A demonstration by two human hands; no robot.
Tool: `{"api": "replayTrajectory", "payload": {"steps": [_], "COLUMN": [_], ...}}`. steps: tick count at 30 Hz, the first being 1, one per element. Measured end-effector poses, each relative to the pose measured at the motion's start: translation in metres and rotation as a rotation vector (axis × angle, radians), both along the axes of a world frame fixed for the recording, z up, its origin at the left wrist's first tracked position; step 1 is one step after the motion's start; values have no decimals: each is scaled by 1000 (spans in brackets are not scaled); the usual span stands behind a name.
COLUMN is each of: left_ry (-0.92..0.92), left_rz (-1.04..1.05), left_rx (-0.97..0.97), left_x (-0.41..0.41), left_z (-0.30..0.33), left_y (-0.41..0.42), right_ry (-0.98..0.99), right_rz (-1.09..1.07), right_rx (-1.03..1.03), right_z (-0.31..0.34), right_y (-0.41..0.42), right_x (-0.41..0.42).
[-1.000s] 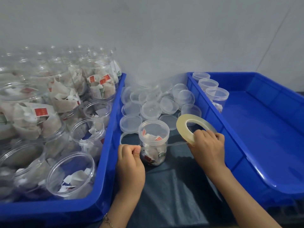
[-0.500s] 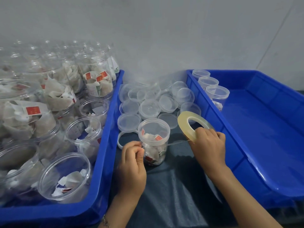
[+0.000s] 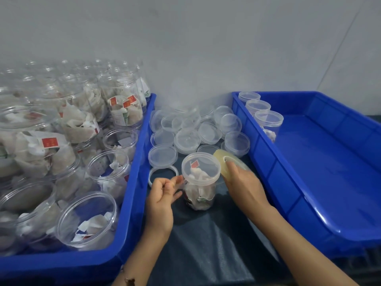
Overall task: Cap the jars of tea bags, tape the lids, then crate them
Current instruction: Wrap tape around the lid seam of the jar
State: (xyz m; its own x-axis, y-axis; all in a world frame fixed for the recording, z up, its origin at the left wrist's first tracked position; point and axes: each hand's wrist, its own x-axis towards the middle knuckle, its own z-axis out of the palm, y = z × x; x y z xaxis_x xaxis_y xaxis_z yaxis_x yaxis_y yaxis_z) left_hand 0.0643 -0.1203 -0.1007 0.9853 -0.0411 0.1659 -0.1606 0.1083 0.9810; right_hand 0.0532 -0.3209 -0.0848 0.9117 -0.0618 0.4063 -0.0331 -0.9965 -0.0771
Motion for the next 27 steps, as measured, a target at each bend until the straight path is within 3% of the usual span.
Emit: {"api": "replayTrajectory", "payload": {"steps": [4,8,12,15,18,21,23,27], "left_ry": [153,154,-11,-169,-473,-798,-836,-699], "left_rz": [-61,-63,-30,56,196,186,141,106], "left_rx": [-94,-57,158,362,555,645,641,643], "left_x": [1,-3,-10,-14,-13,-11,-11,-17], "left_z": [14,16,10,5,7,14,17,28], "left_y": [3,3,2,-4,-12,-18,-19,-18], "right_ry": [80,55,79,67,48,73,69,89], "right_rz": [136,148,85,42,35,14,-29,-70], "right_rx": [134,157,67,125,126,73,140,102], "right_z": [-9,-4,1,2,3,-1,3,5], "right_y": [0,-3,-5,1,6,11,14,24], "right_x": [2,2,-4,-16,-28,-38,-45,-61]}}
